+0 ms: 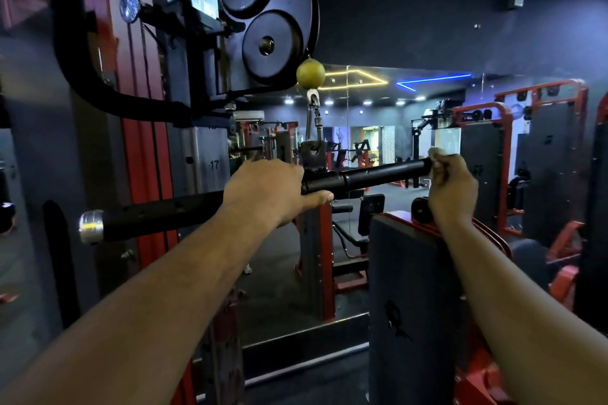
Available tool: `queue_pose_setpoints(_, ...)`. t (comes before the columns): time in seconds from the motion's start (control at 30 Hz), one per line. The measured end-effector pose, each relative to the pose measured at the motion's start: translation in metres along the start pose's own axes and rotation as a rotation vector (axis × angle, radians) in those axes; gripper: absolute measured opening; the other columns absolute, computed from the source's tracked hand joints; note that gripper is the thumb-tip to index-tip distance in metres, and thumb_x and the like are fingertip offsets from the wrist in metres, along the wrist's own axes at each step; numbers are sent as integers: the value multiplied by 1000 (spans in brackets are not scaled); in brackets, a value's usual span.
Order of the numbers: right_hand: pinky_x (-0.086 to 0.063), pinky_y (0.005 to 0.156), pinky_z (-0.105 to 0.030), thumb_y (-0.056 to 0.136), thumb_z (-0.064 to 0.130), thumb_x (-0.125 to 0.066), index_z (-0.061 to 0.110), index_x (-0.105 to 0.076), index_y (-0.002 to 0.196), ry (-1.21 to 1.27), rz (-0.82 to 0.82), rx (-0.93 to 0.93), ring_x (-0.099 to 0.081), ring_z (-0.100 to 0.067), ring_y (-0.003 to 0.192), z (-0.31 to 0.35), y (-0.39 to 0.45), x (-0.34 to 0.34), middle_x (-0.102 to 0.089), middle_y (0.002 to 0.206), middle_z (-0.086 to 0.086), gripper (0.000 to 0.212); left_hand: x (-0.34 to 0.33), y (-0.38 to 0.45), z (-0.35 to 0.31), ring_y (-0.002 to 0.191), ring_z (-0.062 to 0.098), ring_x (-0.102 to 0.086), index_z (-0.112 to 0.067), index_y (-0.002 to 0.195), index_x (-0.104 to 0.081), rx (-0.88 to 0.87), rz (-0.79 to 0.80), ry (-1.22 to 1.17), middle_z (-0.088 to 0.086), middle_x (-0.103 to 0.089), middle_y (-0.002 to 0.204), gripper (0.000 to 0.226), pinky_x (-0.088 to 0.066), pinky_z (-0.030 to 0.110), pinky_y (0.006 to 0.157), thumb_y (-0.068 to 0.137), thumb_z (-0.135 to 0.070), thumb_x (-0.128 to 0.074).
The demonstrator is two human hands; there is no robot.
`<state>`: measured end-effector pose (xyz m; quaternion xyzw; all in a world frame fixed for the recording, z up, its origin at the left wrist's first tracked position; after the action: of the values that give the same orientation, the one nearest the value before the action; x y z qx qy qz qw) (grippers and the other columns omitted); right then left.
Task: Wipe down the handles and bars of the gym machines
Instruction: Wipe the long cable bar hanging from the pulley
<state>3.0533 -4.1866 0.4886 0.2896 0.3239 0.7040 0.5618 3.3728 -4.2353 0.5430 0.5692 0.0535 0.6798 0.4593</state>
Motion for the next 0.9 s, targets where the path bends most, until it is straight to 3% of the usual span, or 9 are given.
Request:
queue_pose_setpoints(0.13, -45, 56, -18, 106, 15, -49, 15, -62, 122, 55, 105, 98, -63, -16, 72, 40, -32, -25, -71, 100, -6, 21, -1, 0, 2, 67, 10, -52, -31, 99, -56, 27, 2, -29, -7, -56, 78, 67, -37, 32, 55, 86, -90, -27)
queue_pose_setpoints(0.27, -53, 84, -36, 106, 19, -50, 22, -60, 117, 111, 192, 325, -58, -7, 79, 63, -66, -33, -62, 93, 15, 15, 2, -1, 3, 67, 11, -52, -30, 99, -55, 10, 5, 14, -6, -55, 78, 66, -40, 32, 56, 87, -89, -28)
queue_pose_setpoints(0.37, -54, 86, -46, 103, 14, -53, 27, -63, 121, 10, 87, 207, -63, -21, 89, 39, -35, -16, -66, 94, 5, 25, 1, 0, 3, 66, 10, -50, -30, 100, -56, 15, 10, 18, -6, -55, 78, 69, -38, 31, 54, 85, -90, -26)
queue_pose_setpoints(0.47, -48, 94, -49, 97, 2, -54, 24, -68, 124, -277, 43, 170, -63, -33, 103, 20, 1, 5, -73, 100, -8, 37, 0, 0, 1, 64, 10, -46, -30, 102, -54, 29, 9, 15, -6, -51, 78, 71, -36, 32, 54, 84, -91, -24)
queue_pose_setpoints(0.53, -48, 92, -44, 96, 0, -55, 22, -69, 123, -381, 127, 210, -63, -32, 105, 24, 10, 5, -73, 104, -10, 37, 1, 1, -2, 62, 9, -44, -30, 101, -53, 29, 8, 20, -6, -51, 77, 70, -33, 32, 52, 85, -91, -24)
queue_pose_setpoints(0.63, -47, 68, -19, 101, 2, -50, 18, -67, 121, -306, 332, 273, -61, -7, 73, 49, -3, -16, -71, 96, -1, 31, -1, 4, -1, 63, 10, -46, -30, 102, -54, 22, 10, 32, -6, -52, 78, 70, -38, 32, 55, 86, -90, -24)
queue_pose_setpoints(0.7, -45, 63, -16, 104, 8, -47, 20, -66, 122, -179, 437, 343, -56, 2, 67, 67, -22, -28, -68, 93, 4, 29, -4, 6, 2, 66, 12, -50, -29, 103, -55, 20, 17, 52, -5, -54, 79, 73, -44, 33, 58, 85, -91, -22)
queue_pose_setpoints(0.8, -51, 80, -24, 106, 12, -48, 26, -60, 135, -83, 507, 477, -58, 3, 80, 76, -29, -23, -68, 102, 4, 35, -6, 6, 4, 68, 13, -52, -28, 103, -56, 18, 27, 52, -4, -55, 80, 75, -46, 33, 59, 85, -92, -20)
queue_pose_setpoints(0.9, -40, 112, -46, 102, 5, -51, 27, -61, 138, -298, 388, 566, -61, -17, 118, 56, -1, -9, -71, 123, -1, 43, -6, 5, 2, 67, 13, -52, -28, 104, -54, 23, 9, 42, -4, -54, 79, 75, -48, 33, 58, 84, -92, -20)
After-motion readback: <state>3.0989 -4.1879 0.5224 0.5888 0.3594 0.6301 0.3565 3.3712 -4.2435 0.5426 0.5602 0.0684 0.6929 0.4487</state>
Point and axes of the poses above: each hand's wrist, its own y-axis towards the middle knuckle, its own x-axis out of the back of the hand, z = x × y, the point moved 4 cm from there along y, towards the middle knuckle
